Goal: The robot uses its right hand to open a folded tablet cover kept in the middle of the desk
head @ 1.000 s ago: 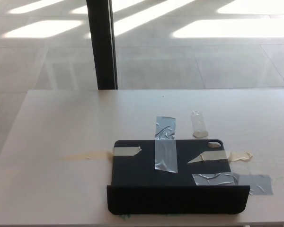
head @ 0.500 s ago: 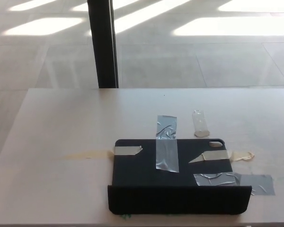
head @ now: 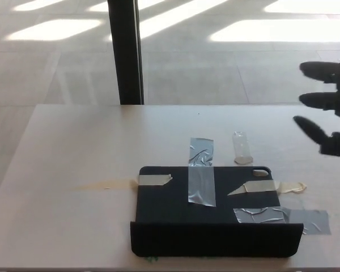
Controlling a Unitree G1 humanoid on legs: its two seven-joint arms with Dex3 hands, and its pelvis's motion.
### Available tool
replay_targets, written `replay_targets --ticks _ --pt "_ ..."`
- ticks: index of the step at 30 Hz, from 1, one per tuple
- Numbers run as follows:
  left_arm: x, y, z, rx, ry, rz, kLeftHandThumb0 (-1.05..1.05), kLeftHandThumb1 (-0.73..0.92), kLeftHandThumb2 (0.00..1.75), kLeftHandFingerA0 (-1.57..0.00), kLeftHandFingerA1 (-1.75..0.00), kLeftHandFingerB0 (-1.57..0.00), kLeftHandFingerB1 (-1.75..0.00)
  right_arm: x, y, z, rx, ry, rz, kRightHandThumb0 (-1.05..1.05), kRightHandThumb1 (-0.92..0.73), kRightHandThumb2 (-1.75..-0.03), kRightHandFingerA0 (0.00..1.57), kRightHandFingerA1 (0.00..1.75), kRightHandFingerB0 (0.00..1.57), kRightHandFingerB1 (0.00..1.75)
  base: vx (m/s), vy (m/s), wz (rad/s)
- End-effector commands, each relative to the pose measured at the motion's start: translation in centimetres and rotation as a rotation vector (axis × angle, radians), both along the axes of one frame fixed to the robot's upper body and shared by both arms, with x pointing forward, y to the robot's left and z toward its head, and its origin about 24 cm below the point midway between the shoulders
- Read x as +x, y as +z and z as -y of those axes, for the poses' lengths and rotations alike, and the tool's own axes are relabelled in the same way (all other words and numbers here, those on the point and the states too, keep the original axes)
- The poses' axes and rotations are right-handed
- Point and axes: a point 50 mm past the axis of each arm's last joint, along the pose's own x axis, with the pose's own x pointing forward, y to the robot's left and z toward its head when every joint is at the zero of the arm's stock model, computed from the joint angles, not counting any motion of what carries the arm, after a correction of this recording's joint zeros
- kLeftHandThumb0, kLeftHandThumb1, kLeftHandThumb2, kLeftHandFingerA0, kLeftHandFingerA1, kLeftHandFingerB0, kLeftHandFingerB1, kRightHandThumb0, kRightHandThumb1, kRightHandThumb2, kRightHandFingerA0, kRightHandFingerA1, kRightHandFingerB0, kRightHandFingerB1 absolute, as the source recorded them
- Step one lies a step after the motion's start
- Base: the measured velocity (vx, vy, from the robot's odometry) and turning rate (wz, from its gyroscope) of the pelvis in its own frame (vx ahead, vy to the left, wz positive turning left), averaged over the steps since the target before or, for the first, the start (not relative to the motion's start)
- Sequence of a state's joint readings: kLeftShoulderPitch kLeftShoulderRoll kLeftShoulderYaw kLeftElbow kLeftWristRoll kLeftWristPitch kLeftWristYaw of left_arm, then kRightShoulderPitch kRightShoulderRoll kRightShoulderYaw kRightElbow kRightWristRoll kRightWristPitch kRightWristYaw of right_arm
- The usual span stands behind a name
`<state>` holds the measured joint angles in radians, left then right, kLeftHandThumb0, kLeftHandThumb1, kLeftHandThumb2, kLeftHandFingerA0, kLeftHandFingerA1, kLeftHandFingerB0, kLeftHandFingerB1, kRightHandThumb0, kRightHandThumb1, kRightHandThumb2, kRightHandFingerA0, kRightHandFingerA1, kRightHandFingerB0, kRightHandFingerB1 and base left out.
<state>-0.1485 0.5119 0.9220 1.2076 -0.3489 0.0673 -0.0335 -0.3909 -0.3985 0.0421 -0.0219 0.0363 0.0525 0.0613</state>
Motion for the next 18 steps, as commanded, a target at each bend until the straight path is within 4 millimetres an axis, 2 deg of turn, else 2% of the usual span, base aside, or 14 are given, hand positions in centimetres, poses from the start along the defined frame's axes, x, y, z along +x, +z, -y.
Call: replay_targets --ticks 1,2,3,4,6,7,8,9,10,15,16,18 --pt "-0.3 1.4 -1.4 -0.017 0.073 0.049 -0.43 0.43 0.63 -0.78 -0.88 -0.77 -0.83 -0.8 -2.4 -2.7 -0.64 0.255 -0.209 -0.7 -0.39 -0.81 0.28 0.5 0.29 0.45 0.0 0.0 0.0" --pt "-0.3 1.4 -1.4 -0.019 0.077 0.051 -0.43 0.42 0.64 -0.78 -0.88 -0.75 -0.82 -0.9 -2.7 -2.8 -0.657 0.269 -0.228 -0.72 -0.45 -0.54 0.31 0.39 0.33 0.35 0.0 0.0 0.0" --pt "-0.3 1.4 -1.4 -0.022 0.082 0.054 -0.43 0.42 0.64 -0.78 -0.88 -0.75 -0.82 -0.9 -3.1 -2.9 -0.68 0.289 -0.256 -0.72 -0.45 -0.54 0.31 0.39 0.33 0.35 0.0 0.0 0.0" --pt "-0.2 1.4 -1.4 -0.021 0.079 0.054 -0.43 0.43 0.63 -0.79 -0.88 -0.76 -0.82 -1.0 -3.4 -3.1 -0.69 0.297 -0.265 -0.68 -0.38 -0.79 0.3 0.51 0.26 0.43 0.0 0.0 0.0" --pt "-0.1 1.5 -1.4 -0.021 0.074 0.054 -0.43 0.43 0.63 -0.79 -0.88 -0.76 -0.82 -1.1 -3.9 -3.3 -0.707 0.31 -0.279 -0.68 -0.38 -0.79 0.3 0.51 0.26 0.43 0.0 0.0 0.0" --pt "-0.1 1.6 -1.5 -0.02 0.072 0.049 -0.44 0.44 0.63 -0.8 -0.88 -0.77 -0.83 -1.2 -4.7 -3.7 -0.734 0.35 -0.341 -0.73 -0.46 -0.55 0.28 0.42 0.3 0.33 0.0 0.0 0.0" --pt "-0.1 1.6 -1.5 -0.016 0.069 0.043 -0.43 0.44 0.63 -0.79 -0.87 -0.76 -0.82 -1.3 -5.1 -3.8 -0.755 0.365 -0.333 -0.75 -0.47 -0.55 0.3 0.43 0.31 0.34 0.0 0.0 0.0" --pt "-0.1 1.6 -1.5 -0.016 0.072 0.042 -0.43 0.44 0.62 -0.8 -0.87 -0.76 -0.82 -1.4 -5.7 -4.0 -0.771 0.379 -0.328 -0.74 -0.4 -0.83 0.3 0.52 0.25 0.43 0.0 0.0 0.0" --pt "0.0 1.6 -1.5 -0.013 0.072 0.041 -0.43 0.44 0.63 -0.8 -0.88 -0.76 -0.82 -1.5 -6.2 -4.2 -0.782 0.379 -0.353 -0.78 -0.46 -0.55 0.31 0.43 0.33 0.34 0.0 0.0 0.0" --pt "0.1 1.8 -1.6 -0.015 0.078 0.047 -0.42 0.43 0.63 -0.8 -0.88 -0.75 -0.82 -1.9 -7.5 -4.7 -0.832 0.415 -0.403 -0.77 -0.46 -0.55 0.25 0.43 0.31 0.33 0.0 0.0 0.0" --pt "0.1 1.8 -1.6 -0.013 0.078 0.051 -0.44 0.44 0.63 -0.81 -0.89 -0.75 -0.81 -2.3 -8.3 -5.0 -0.911 0.45 -0.441 -0.79 -0.5 -0.56 0.22 0.43 0.27 0.32 0.0 0.0 0.0" --pt "0.1 1.9 -1.6 -0.019 0.081 0.061 -0.42 0.44 0.63 -0.79 -0.88 -0.74 -0.81 -2.8 -8.8 -5.5 -0.983 0.473 -0.442 -0.77 -0.5 -0.56 0.24 0.44 0.27 0.32 0.0 0.0 0.0"
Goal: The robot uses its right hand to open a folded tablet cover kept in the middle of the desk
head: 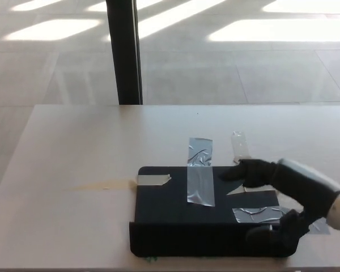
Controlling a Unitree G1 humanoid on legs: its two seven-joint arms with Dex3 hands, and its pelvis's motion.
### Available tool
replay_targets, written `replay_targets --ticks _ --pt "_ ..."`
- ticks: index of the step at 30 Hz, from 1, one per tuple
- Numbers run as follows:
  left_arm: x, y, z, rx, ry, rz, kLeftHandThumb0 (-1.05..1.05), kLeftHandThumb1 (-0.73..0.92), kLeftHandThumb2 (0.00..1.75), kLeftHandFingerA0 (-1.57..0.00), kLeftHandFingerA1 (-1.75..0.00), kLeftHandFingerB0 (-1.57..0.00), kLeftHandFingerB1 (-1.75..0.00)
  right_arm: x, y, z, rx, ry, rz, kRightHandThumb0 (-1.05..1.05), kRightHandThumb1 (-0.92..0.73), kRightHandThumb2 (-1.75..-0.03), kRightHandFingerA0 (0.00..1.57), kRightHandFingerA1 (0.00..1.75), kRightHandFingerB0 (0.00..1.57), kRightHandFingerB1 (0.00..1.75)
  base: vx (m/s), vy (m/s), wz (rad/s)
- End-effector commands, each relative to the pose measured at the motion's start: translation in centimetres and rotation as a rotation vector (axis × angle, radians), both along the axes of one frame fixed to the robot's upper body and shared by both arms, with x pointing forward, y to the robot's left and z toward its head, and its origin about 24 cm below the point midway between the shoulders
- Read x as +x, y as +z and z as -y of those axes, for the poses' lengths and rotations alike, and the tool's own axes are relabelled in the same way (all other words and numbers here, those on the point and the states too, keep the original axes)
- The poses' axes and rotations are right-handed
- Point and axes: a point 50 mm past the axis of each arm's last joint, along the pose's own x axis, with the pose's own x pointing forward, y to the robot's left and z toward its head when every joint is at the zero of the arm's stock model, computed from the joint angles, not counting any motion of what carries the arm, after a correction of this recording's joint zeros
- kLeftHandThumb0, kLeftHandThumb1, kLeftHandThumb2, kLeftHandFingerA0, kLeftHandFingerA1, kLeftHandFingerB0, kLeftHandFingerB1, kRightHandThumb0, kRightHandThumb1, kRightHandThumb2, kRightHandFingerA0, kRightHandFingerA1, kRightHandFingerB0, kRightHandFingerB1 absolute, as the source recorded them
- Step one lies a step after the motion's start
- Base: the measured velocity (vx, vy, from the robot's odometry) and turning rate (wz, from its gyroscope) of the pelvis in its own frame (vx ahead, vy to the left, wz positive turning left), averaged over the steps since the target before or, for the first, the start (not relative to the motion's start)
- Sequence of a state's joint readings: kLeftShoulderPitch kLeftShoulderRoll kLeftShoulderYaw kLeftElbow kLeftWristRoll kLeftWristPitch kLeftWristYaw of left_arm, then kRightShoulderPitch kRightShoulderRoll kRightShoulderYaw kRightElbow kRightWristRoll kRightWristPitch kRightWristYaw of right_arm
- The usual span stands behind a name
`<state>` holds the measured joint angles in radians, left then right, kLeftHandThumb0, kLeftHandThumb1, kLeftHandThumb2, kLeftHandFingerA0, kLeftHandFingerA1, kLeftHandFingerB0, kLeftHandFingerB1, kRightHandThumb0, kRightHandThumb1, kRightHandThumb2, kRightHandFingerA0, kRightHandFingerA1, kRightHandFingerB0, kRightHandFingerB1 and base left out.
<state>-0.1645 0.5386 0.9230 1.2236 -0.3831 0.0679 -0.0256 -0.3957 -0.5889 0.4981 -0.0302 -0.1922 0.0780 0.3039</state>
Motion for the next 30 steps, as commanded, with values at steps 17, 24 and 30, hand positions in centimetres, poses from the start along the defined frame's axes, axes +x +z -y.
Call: replay_targets --ticks 17,24,30 --pt "0.5 1.2 -0.9 -0.005 0.029 0.009 -0.49 0.31 0.84 -0.88 -0.91 -0.74 -0.82 -2.6 -7.6 -1.8 -0.69 0.093 -0.118 -0.83 -0.55 -0.58 0.53 1.1 0.3 0.37 0.0 0.0 0.0" --pt "0.6 1.5 -1.1 -0.007 0.039 0.03 -0.46 0.32 0.84 -0.86 -0.9 -0.73 -0.82 -5.8 -4.9 -2.3 -0.542 0.072 -0.09 -0.71 -0.54 -0.57 0.33 0.64 0.27 0.33 0.0 0.0 0.0" --pt "0.5 1.5 -1.1 -0.003 0.036 0.023 -0.41 0.47 0.6 -0.82 -0.86 -0.78 -0.81 -10.3 -3.7 -1.4 -0.418 0.053 -0.079 -0.61 -0.49 -0.55 0.29 0.45 0.28 0.34 0.0 0.0 0.0"
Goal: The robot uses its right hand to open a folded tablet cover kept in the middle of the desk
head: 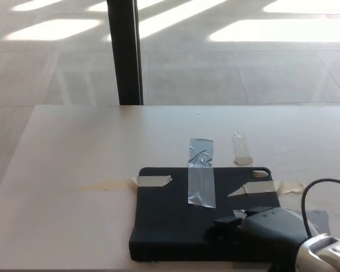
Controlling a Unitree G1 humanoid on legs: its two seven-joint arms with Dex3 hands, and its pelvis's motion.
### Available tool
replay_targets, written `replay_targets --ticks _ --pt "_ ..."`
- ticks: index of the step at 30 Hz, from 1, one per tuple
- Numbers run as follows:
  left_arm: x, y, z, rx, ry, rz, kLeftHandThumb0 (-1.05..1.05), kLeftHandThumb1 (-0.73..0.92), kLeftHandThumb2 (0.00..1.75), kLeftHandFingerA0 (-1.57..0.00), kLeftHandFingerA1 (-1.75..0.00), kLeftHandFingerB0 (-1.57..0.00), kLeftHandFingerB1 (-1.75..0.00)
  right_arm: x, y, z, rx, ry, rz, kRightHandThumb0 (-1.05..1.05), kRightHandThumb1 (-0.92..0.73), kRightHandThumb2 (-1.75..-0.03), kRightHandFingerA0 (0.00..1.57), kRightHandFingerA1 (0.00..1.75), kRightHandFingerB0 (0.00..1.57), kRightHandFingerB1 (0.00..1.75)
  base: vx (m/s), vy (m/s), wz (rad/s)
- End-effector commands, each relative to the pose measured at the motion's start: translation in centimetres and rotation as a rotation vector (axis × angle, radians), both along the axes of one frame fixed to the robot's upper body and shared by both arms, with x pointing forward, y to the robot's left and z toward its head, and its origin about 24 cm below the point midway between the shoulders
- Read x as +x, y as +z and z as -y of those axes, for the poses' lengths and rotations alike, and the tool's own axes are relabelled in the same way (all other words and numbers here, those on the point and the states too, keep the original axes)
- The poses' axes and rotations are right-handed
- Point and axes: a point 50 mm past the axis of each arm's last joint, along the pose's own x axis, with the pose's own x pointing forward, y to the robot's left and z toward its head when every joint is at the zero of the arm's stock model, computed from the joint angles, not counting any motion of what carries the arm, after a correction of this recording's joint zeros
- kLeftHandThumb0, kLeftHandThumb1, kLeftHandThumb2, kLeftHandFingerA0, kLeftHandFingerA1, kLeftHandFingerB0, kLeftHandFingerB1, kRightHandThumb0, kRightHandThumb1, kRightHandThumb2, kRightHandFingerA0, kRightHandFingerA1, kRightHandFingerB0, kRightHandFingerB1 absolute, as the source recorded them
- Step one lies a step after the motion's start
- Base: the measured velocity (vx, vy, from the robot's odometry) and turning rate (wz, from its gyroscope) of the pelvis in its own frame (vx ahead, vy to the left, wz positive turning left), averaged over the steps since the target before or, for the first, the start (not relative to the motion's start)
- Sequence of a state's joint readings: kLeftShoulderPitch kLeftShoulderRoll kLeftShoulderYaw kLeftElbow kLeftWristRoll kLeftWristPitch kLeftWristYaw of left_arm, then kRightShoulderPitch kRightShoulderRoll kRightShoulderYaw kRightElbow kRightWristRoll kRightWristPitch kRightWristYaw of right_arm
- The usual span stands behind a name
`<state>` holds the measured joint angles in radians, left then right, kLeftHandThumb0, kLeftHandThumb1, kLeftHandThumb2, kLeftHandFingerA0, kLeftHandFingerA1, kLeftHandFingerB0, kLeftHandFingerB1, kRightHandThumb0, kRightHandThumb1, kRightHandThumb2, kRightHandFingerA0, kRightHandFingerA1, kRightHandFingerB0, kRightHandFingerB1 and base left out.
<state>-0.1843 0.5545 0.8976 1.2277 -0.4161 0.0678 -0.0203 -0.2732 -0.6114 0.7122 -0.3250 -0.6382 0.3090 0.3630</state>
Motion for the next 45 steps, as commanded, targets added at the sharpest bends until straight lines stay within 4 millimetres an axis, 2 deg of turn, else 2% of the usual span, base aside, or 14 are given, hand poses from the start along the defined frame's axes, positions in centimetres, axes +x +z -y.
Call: replay_targets --ticks 1,17,20,21,24,30,31,32,36,38,39,41,43,45 --pt "-0.3 0.9 -0.8 -0.01 0.035 -0.003 -0.42 0.46 0.61 -0.83 -0.87 -0.76 -0.8 -5.6 -1.2 2.1 -0.025 -0.089 -0.13 -0.6 -0.48 -0.54 0.26 0.43 0.3 0.34 0.0 0.0 0.0" --pt "-0.1 1.0 -0.9 -0.001 0.03 -0.011 -0.48 0.32 0.84 -0.86 -0.9 -0.68 -0.79 -10.2 -1.1 3.1 0.18 -0.18 -0.225 -0.57 -0.51 -0.56 0.27 0.42 0.28 0.33 0.0 0.0 0.0" --pt "0.0 1.0 -0.8 -0.005 0.024 -0.007 -0.42 0.46 0.61 -0.83 -0.86 -0.74 -0.78 -10.5 -1.0 3.1 0.198 -0.185 -0.241 -0.58 -0.52 -0.56 0.28 0.41 0.27 0.33 0.0 0.0 0.0" --pt "0.1 1.0 -0.8 -0.007 0.02 -0.013 -0.46 0.33 0.85 -0.85 -0.89 -0.69 -0.79 -10.9 -0.9 3.1 0.23 -0.2 -0.255 -0.57 -0.51 -0.55 0.3 0.41 0.29 0.33 0.0 0.0 0.0" --pt "0.1 1.1 -0.9 0.0 0.012 -0.014 -0.42 0.47 0.61 -0.84 -0.87 -0.75 -0.79 -11.5 -0.9 3.0 0.259 -0.202 -0.267 -0.55 -0.51 -0.55 0.32 0.43 0.32 0.34 0.0 0.0 0.0" --pt "-0.2 0.9 -0.9 -0.005 0.028 -0.016 -0.48 0.33 0.85 -0.85 -0.89 -0.68 -0.79 -11.8 -0.6 3.0 0.274 -0.212 -0.282 -0.6 -0.52 -0.57 0.33 0.43 0.31 0.34 0.0 0.0 0.0" --pt "-0.3 0.8 -0.8 -0.009 0.028 -0.015 -0.43 0.47 0.6 -0.84 -0.87 -0.73 -0.8 -11.7 -0.6 3.1 0.281 -0.218 -0.29 -0.55 -0.52 -0.56 0.35 0.42 0.31 0.34 0.0 0.0 0.0" --pt "-0.3 0.9 -0.9 -0.006 0.024 -0.017 -0.46 0.33 0.86 -0.85 -0.9 -0.7 -0.81 -11.0 -0.2 3.4 0.288 -0.214 -0.29 -0.59 -0.52 -0.56 0.37 0.46 0.31 0.34 0.0 0.0 0.0" --pt "-0.5 0.9 -1.0 -0.009 0.029 -0.011 -0.42 0.46 0.61 -0.81 -0.87 -0.76 -0.8 -9.6 0.8 4.0 0.352 -0.222 -0.26 -0.55 -0.54 -0.56 0.31 0.49 0.28 0.36 0.0 0.0 0.0" --pt "-0.6 0.9 -1.0 -0.008 0.029 -0.014 -0.42 0.46 0.62 -0.82 -0.88 -0.77 -0.81 -9.3 1.2 4.3 0.36 -0.241 -0.256 -0.57 -0.42 -0.76 0.27 0.54 0.21 0.45 0.0 0.0 0.0" --pt "-0.7 0.8 -1.0 -0.005 0.028 -0.021 -0.42 0.46 0.61 -0.83 -0.88 -0.78 -0.81 -8.5 1.9 4.6 0.337 -0.244 -0.18 -0.56 -0.55 -0.54 0.36 1.42 0.31 0.33 0.0 0.0 0.0" --pt "-0.8 0.6 -0.8 -0.003 0.014 -0.035 -0.43 0.48 0.6 -0.81 -0.86 -0.78 -0.8 -8.0 2.7 4.6 0.343 -0.251 -0.122 -0.66 -0.41 -0.77 0.69 1.25 0.26 0.44 0.0 0.0 0.0" --pt "-1.0 0.5 -0.8 -0.007 0.024 -0.035 -0.47 0.32 0.85 -0.87 -0.91 -0.72 -0.81 -6.9 3.8 4.4 0.358 -0.22 -0.07 -0.59 -0.42 -0.77 0.32 0.52 0.27 0.45 0.0 0.0 0.0" --pt "-1.2 0.4 -0.8 -0.01 0.026 -0.031 -0.48 0.31 0.85 -0.87 -0.91 -0.69 -0.8 -5.9 5.0 4.0 0.371 -0.198 -0.015 -0.54 -0.49 -0.56 0.48 0.51 0.35 0.35 0.0 0.0 0.0"
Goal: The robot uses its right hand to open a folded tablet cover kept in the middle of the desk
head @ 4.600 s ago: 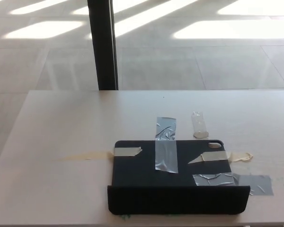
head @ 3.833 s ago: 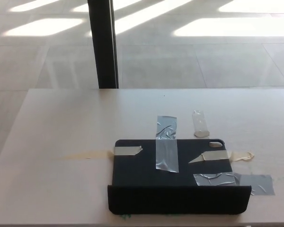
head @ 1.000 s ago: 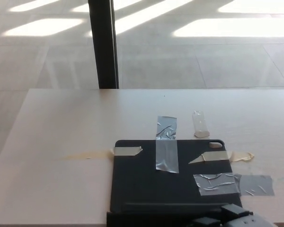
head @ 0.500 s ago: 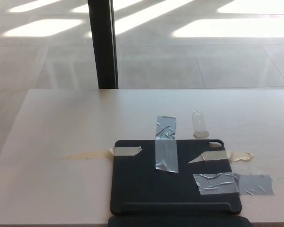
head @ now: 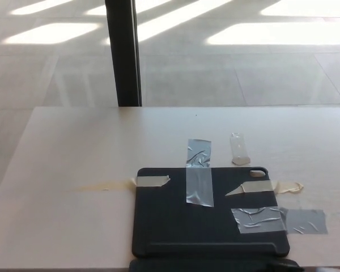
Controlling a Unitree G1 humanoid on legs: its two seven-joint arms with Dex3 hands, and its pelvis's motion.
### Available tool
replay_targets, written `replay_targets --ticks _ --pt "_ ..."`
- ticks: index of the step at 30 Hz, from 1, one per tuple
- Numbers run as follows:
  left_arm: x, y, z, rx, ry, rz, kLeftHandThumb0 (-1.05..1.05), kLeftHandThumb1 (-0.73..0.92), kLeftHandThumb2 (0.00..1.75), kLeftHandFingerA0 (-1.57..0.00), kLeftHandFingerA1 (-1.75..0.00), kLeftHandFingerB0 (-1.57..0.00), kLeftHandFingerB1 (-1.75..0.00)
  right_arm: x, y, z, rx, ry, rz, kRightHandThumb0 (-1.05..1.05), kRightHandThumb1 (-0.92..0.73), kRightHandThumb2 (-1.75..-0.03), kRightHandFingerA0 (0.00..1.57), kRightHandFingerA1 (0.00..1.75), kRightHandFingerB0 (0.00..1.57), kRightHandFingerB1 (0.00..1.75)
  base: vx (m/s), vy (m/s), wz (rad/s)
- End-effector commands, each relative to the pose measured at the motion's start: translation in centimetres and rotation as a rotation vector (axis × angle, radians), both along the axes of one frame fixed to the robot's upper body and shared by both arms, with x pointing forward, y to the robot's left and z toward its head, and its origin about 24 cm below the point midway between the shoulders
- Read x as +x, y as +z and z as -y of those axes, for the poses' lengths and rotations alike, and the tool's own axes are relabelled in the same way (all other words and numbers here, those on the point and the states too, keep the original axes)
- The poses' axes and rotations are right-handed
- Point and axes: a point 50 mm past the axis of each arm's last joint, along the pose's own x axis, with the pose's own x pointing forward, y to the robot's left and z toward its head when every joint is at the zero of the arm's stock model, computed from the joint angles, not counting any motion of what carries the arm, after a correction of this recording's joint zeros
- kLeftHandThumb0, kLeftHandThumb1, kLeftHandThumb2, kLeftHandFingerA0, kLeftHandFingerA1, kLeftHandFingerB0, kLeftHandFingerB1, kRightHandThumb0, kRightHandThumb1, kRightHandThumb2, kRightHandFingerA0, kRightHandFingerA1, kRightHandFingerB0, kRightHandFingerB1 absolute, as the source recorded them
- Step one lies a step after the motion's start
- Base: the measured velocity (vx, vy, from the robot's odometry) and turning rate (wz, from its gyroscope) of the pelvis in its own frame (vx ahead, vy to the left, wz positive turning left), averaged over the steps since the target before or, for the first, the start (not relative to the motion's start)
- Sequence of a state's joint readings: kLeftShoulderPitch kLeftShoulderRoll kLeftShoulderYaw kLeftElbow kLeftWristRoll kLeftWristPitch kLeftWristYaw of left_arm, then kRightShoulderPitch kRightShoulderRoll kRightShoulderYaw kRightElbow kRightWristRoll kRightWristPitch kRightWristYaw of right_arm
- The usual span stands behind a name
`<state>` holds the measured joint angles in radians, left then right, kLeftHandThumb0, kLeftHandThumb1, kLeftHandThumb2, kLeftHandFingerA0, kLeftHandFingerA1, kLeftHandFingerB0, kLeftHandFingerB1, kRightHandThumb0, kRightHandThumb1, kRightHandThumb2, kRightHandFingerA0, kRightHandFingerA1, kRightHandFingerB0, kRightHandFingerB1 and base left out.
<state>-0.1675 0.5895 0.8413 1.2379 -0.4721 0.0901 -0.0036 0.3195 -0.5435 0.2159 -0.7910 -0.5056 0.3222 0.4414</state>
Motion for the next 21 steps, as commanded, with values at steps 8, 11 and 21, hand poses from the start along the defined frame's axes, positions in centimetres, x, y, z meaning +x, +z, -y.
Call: replay_targets --ticks 8,11,21 --pt "-0.4 0.0 -0.2 -0.012 0.01 0.003 -0.44 0.44 0.62 -0.82 -0.88 -0.69 -0.77 5.2 2.9 -1.4 0.027 0.056 0.202 -0.62 -0.48 -0.56 0.43 0.45 0.38 0.37 0.0 0.0 0.0" --pt "-0.2 0.1 -0.2 -0.013 0.016 0.007 -0.43 0.44 0.61 -0.83 -0.88 -0.73 -0.78 5.5 0.0 -2.0 0.007 0.065 0.081 -0.56 -0.48 -0.54 0.42 0.46 0.39 0.36 0.0 0.0 0.0" --pt "0.5 0.2 0.0 -0.015 0.019 0.026 -0.42 0.45 0.61 -0.83 -0.87 -0.76 -0.8 6.2 -6.9 -1.9 -0.093 0.073 -0.123 -0.54 -0.49 -0.54 0.36 0.46 0.35 0.38 0.0 0.0 0.0"
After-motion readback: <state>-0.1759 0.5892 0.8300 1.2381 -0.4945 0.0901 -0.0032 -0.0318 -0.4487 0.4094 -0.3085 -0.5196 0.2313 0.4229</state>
